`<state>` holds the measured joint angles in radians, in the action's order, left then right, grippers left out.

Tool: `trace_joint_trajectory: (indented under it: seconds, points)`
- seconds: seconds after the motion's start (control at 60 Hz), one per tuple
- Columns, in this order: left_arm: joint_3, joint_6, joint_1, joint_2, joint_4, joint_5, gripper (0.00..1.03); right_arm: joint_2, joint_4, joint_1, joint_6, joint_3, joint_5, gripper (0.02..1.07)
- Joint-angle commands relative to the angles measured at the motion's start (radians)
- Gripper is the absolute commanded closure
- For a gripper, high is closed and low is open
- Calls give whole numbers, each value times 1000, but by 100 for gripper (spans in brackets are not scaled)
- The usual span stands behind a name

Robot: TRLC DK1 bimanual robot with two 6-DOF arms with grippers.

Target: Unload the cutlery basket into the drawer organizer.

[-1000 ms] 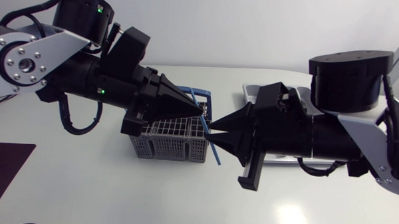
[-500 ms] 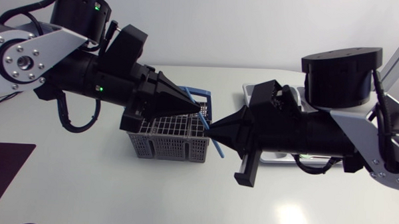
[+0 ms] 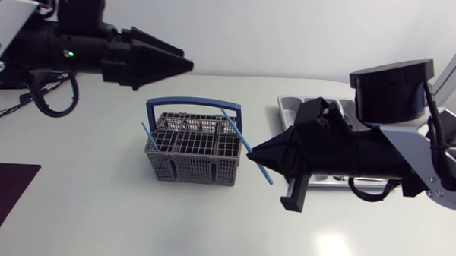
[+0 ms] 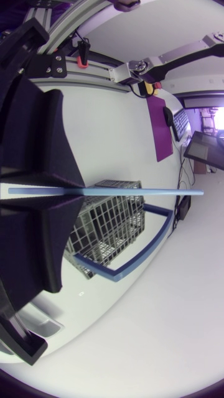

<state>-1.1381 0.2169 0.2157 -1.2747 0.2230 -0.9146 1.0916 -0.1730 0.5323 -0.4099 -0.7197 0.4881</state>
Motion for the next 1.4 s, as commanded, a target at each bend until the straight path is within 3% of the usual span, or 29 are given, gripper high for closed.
trace_joint_trajectory:
  seconds: [0.0, 0.117, 0.2, 0.25, 0.35, 0.417, 0.617, 1.033, 1.383]
  points:
    - [-38, -71, -82, 26, -30, 14, 13, -21, -20, -61, -30, 26, 20, 101]
    - [-2, -30, -150, 55, -14, 56, 14, -13, -19, -158, -33, 26, 29, 101]
    - [28, 95, -161, 80, 95, 85, 18, 19, -11, -224, -27, 14, 30, 101]
    - [52, 176, -159, 86, 148, 158, 18, 47, -8, -256, -21, -3, 29, 101]
    - [107, 295, -154, 95, 228, 227, 18, 106, 17, -313, 13, -34, 12, 101]
    - [146, 355, -144, 98, 245, 315, 22, 160, 27, -347, 37, -67, -8, 101]
    - [219, 458, -168, 81, 271, 391, 27, 390, 41, -453, 131, -208, -52, 101]
    - [302, 558, -193, 40, 248, 387, 27, 768, -114, -436, 333, -506, -388, 102]
    - [314, 546, -151, 37, 220, 385, 27, 927, -221, -384, 470, -627, -513, 102]
